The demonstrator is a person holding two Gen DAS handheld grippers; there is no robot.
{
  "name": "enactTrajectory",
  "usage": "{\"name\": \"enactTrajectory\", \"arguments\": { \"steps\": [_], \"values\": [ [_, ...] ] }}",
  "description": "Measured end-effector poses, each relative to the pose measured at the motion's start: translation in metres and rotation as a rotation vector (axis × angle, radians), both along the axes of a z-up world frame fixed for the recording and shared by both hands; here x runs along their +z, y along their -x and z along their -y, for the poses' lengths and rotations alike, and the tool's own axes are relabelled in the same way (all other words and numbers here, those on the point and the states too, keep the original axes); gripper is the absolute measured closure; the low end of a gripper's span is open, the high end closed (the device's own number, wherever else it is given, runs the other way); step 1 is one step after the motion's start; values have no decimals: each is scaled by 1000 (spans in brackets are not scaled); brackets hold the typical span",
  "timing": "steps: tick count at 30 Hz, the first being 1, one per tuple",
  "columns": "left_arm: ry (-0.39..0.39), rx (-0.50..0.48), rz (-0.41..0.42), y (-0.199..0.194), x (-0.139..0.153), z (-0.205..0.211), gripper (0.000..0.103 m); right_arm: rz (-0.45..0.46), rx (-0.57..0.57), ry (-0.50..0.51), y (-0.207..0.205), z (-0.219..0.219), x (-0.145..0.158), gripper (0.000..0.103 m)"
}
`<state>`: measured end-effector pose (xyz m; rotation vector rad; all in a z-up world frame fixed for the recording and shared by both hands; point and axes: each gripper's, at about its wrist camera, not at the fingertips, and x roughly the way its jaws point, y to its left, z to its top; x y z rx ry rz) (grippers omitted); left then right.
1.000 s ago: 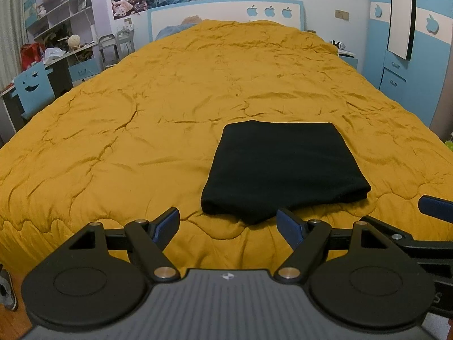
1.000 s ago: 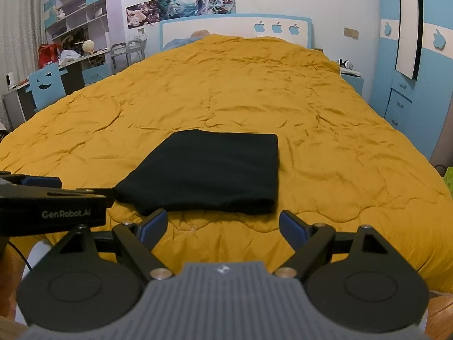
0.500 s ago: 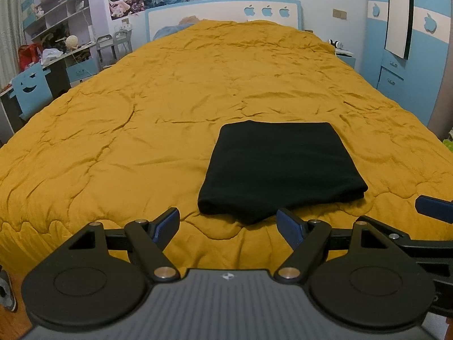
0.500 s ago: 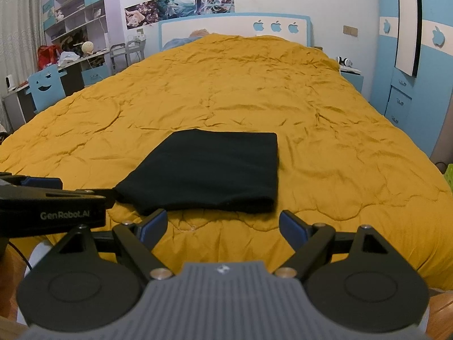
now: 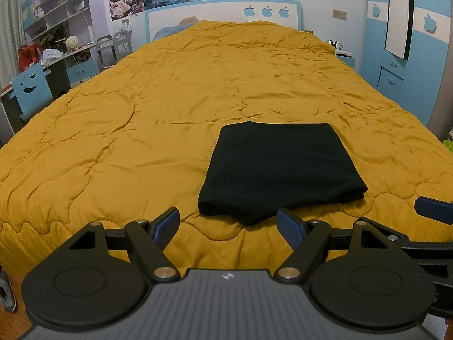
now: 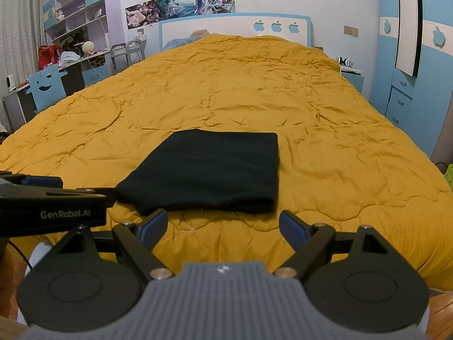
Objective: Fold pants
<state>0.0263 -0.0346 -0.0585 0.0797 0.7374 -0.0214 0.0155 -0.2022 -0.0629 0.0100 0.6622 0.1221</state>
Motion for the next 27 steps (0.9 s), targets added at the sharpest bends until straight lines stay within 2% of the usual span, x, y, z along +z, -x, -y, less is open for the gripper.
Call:
{"name": "enactTrajectory", "arguments": {
  "steps": [27],
  "values": [
    [0, -3, 5, 1, 4, 2, 12, -9, -12, -11, 2, -2, -3, 21]
  ]
}}
